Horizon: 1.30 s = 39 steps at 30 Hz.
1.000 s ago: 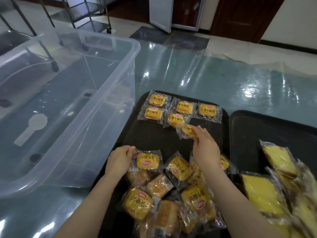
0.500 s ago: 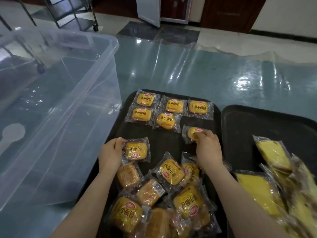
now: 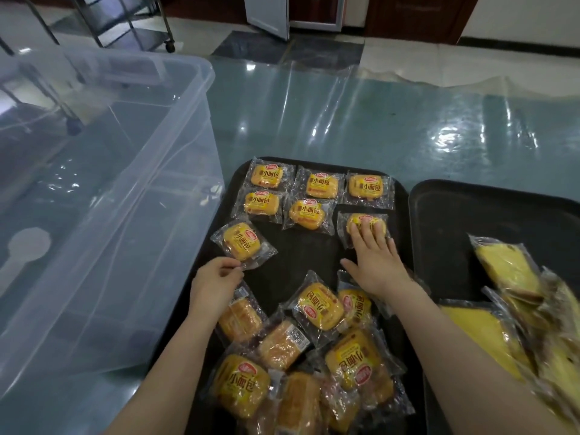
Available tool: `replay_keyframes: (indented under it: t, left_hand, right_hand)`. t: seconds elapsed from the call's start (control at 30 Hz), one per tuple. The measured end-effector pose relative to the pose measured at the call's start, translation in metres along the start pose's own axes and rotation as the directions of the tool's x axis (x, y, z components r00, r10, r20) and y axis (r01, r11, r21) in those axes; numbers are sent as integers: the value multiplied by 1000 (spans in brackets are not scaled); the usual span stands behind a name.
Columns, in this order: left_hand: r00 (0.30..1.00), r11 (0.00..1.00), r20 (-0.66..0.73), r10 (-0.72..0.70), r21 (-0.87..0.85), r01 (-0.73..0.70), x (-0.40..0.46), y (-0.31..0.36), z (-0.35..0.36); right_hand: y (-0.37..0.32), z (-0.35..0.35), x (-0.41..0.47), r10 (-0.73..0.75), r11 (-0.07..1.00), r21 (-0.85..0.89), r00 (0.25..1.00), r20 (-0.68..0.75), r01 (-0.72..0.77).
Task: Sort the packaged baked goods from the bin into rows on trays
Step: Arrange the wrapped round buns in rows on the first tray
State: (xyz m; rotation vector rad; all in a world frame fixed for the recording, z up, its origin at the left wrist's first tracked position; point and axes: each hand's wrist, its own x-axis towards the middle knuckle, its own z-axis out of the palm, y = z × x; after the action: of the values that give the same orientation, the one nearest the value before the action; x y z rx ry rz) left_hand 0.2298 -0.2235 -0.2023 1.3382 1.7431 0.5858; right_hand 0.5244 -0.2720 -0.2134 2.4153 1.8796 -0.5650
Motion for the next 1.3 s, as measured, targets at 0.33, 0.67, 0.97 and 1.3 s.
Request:
replay_keyframes:
  t: [0.33, 0.67, 0.97, 1.3]
  left_hand:
    - [883, 806, 108, 457, 369, -462, 10, 18, -1]
    - [846, 683, 263, 464, 501, -531, 11, 3, 19]
    - [879, 606, 296, 374, 640, -473, -13, -12, 23]
    - [871, 457, 358, 338, 746, -484, -7, -15, 21]
  right_hand:
    - [-16, -10, -55, 111, 991, 113, 937, -332, -77]
    - [-13, 21, -126, 325, 771, 624, 921, -216, -126]
    - [-16, 40, -149, 194, 920, 374, 967, -167, -120]
    - [-16, 9, -126, 280, 937, 275, 935, -217, -217]
